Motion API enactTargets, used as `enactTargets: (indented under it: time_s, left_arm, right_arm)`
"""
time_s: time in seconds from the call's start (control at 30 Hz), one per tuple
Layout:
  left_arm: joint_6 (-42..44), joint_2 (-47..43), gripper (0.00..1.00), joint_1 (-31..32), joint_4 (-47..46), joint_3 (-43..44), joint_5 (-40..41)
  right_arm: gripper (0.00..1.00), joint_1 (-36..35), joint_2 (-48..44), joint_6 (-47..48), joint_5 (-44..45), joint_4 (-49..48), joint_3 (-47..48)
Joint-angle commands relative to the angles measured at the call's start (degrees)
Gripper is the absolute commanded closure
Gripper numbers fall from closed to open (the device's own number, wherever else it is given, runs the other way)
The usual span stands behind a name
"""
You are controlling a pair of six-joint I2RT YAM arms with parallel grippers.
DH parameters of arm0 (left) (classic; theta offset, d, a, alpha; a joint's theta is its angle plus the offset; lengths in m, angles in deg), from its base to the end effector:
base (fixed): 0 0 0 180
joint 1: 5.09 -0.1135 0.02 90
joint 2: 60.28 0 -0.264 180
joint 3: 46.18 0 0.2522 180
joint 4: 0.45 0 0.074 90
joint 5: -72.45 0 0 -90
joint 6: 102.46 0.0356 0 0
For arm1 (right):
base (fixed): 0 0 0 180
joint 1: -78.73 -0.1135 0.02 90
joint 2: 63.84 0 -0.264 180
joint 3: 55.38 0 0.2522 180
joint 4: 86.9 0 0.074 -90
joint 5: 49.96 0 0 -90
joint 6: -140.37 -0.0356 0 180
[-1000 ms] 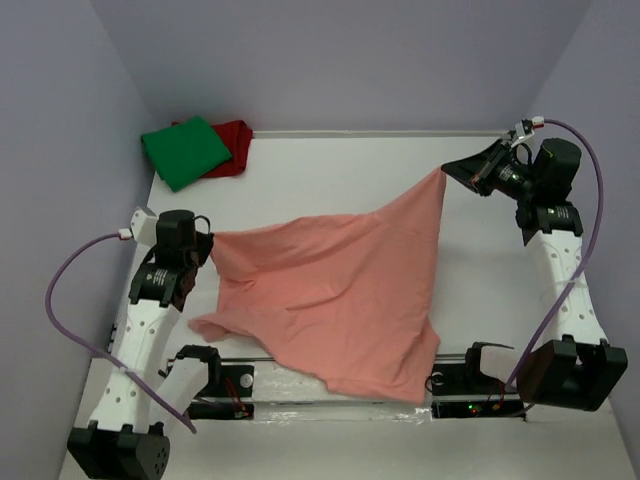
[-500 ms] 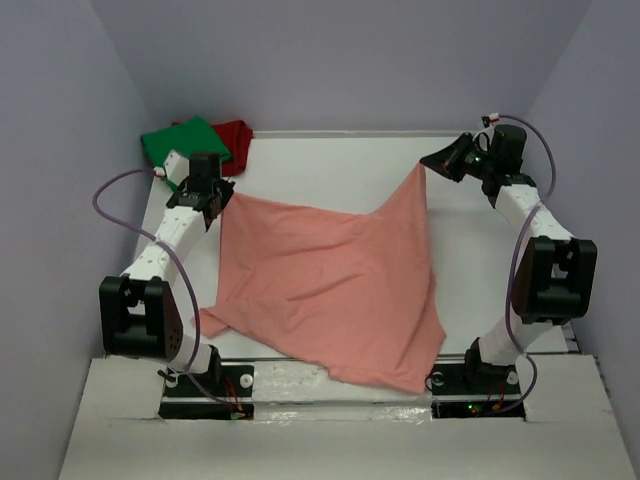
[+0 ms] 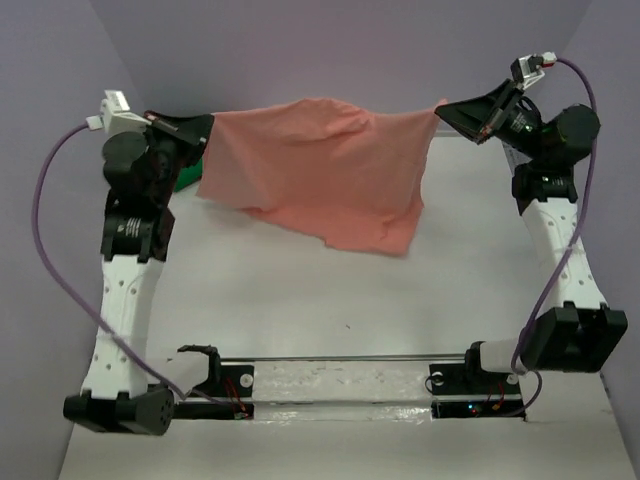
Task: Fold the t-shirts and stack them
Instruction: Flatten out the tshirt
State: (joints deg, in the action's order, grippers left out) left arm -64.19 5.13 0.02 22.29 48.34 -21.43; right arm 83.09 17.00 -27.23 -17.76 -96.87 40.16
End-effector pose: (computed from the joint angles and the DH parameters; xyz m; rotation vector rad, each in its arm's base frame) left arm 0.2382 -0.0237 0.4884 -0.5476 1.4161 -0.8524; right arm 0.3078 0.0067 0.4769 0.0068 1.5515 1.6149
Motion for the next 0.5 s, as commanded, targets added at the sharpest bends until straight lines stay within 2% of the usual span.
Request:
enactTargets:
  time_s: [0.0,0.1,0.13,0.2,0.23,0.37,0.47]
  left_arm:
    - [-1.4,-15.9,1.00,-4.1,-6.1,0.2,-17.6]
    - [0.1,-20.8,1.00,-4.6,6.7,11.7,-21.4]
    - [0.2,-21.4,1.00,-4.6,12.0,18.8,-22.0]
    - [0.3,-21.7,1.00,-3.8,13.4,24.3,-23.4]
    - [-0.6,-22.9,1.00,-2.8,9.6,25.7,-23.8]
    - [-0.4,-26.6,1.00,3.7,8.1,25.3,-14.1]
    - [1.6,-28.6,1.00,10.3,9.5,22.5,-2.7]
  right_arm:
    - [1.00,-0.6,-12.2,-34.3,-7.0,-31.5,-2.6]
    - [1.00,-0.6,-19.1,-50.2,-3.8,-41.3,-3.4]
    - [1.00,-0.6,-20.8,-56.0,-1.1,-42.7,-2.9]
    - [1.00,-0.6,-23.3,-59.7,2.5,-44.1,-0.1]
    - [1.00,-0.6,-23.1,-62.4,5.0,-46.9,1.7]
    - [1.00,-0.6,-17.7,-64.8,3.0,-49.4,15.4]
    - [1.00,-0.6,-14.6,-64.3,0.7,-48.7,21.0]
